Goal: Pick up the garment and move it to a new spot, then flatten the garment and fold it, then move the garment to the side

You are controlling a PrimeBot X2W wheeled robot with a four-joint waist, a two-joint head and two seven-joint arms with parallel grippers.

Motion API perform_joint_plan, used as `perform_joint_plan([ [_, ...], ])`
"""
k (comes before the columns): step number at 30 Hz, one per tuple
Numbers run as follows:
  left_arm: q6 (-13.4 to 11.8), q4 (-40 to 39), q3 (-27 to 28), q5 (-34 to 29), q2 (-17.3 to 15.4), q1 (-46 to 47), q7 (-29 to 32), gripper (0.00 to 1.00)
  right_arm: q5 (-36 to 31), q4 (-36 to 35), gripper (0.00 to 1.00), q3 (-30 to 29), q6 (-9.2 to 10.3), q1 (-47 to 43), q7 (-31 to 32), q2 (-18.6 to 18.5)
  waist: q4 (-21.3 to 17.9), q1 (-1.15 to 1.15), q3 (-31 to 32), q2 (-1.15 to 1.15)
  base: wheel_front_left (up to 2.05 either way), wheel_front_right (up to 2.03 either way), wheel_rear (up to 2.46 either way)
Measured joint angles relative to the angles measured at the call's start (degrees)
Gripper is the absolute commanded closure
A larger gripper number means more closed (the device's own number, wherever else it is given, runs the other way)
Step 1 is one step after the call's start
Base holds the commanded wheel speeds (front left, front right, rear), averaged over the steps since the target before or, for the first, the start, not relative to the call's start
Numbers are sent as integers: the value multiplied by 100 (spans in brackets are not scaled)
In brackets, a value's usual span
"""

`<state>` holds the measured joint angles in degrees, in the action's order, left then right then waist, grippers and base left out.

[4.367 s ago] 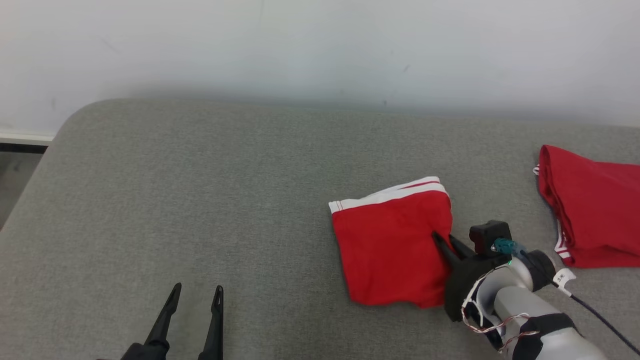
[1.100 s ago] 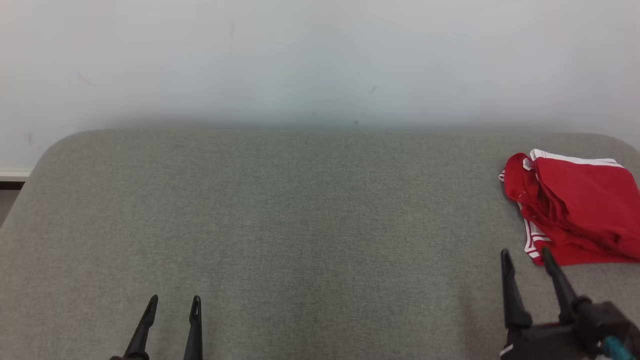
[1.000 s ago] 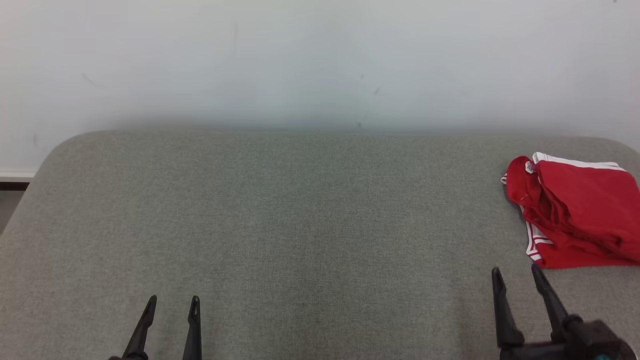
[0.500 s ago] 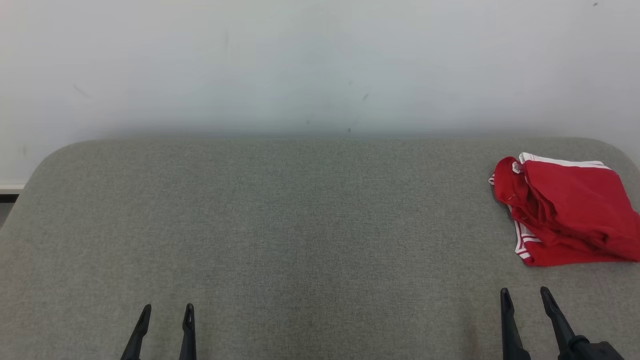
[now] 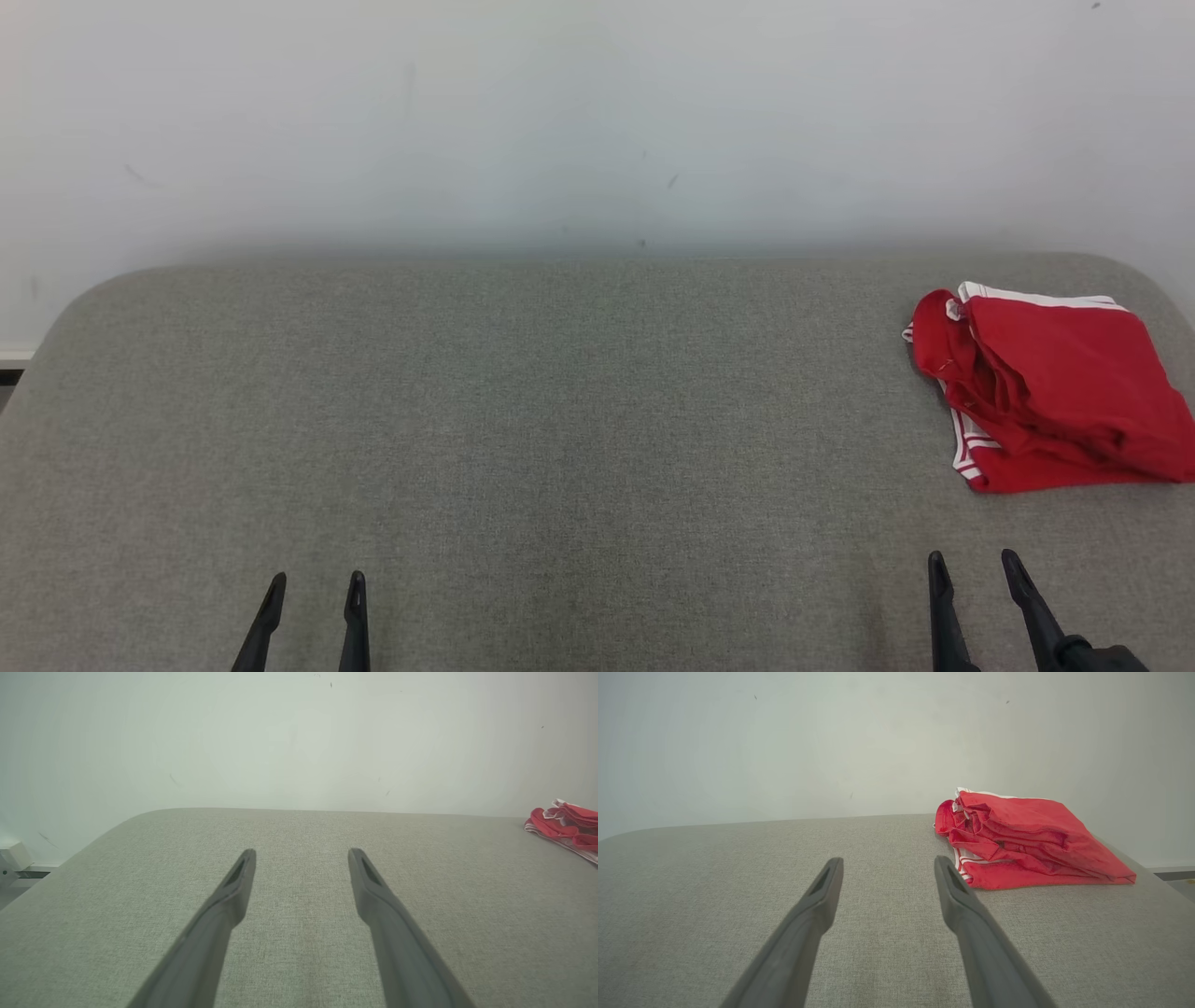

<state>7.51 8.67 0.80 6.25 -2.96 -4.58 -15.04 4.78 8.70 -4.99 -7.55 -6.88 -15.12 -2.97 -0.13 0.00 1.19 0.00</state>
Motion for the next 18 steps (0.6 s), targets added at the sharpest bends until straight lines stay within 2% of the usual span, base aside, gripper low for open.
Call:
perform_joint_plan([
  [18,0,4,27,-54,2,1,0,0,75,60,0,40,0,46,0,1,-15,0,-46,0,0,0,0],
])
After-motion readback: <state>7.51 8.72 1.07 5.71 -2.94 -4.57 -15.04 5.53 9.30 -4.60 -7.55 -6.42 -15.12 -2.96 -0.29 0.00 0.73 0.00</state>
